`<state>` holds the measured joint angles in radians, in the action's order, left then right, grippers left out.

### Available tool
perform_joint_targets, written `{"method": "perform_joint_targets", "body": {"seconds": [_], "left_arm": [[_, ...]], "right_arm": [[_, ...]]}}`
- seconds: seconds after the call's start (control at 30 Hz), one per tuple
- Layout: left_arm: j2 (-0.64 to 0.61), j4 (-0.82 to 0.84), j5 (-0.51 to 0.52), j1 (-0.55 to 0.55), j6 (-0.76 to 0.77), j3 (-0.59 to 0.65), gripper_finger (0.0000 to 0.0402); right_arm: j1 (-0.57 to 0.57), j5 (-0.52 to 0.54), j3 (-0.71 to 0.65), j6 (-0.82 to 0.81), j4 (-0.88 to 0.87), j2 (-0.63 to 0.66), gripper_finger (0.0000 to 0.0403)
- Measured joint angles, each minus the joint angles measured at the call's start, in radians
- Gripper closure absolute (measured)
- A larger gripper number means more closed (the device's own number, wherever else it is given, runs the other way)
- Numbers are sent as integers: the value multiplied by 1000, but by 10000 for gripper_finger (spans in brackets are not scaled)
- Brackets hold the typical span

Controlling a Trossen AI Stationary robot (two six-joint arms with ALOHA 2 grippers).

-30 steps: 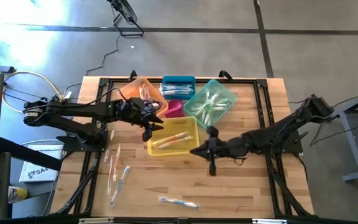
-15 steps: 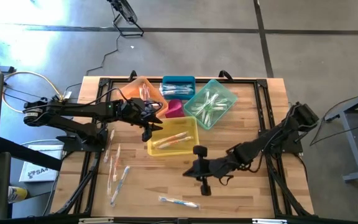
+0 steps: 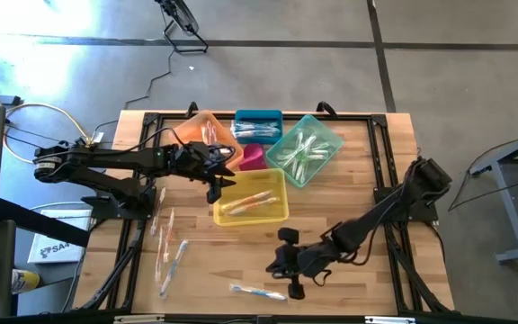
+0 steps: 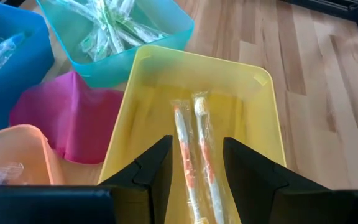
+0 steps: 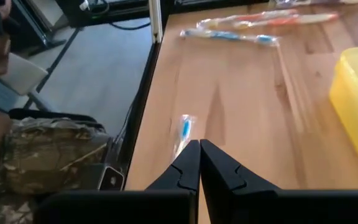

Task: Pick & Place Toothbrushes
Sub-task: Put the blue toothbrush into the blue bin

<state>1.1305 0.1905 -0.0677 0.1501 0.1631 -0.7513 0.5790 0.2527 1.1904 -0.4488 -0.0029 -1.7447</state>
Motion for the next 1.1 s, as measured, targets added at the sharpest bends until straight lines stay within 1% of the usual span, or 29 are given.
{"method": "perform_joint_targets", "body": {"seconds": [0.07, 0.17, 0.37, 0.5, 0.6, 0.7, 0.87, 1.1], "left_arm": [[0, 0, 0, 0, 3, 0, 263], [0, 0, 0, 0, 3, 0, 263], [0, 3, 0, 0, 3, 0, 263], [0, 4, 0, 0, 1, 0, 263], [0, 8, 0, 0, 0, 0, 263], [0, 19, 0, 0, 0, 0, 263], [0, 30, 1, 0, 0, 0, 263], [0, 30, 1, 0, -1, 0, 263]], "right_arm": [[4, -23, 35, 2, -6, -39, 400], [10, -52, 113, 4, -76, -107, 400], [24, -52, 328, 7, -352, -235, 400], [24, -96, 412, 6, -441, -282, 400], [23, -148, 426, 5, -450, -292, 400], [23, -177, 426, -10, -467, -292, 400], [25, -180, 426, 4, -491, -292, 400], [21, -173, 419, 0, -480, -292, 396]]}}
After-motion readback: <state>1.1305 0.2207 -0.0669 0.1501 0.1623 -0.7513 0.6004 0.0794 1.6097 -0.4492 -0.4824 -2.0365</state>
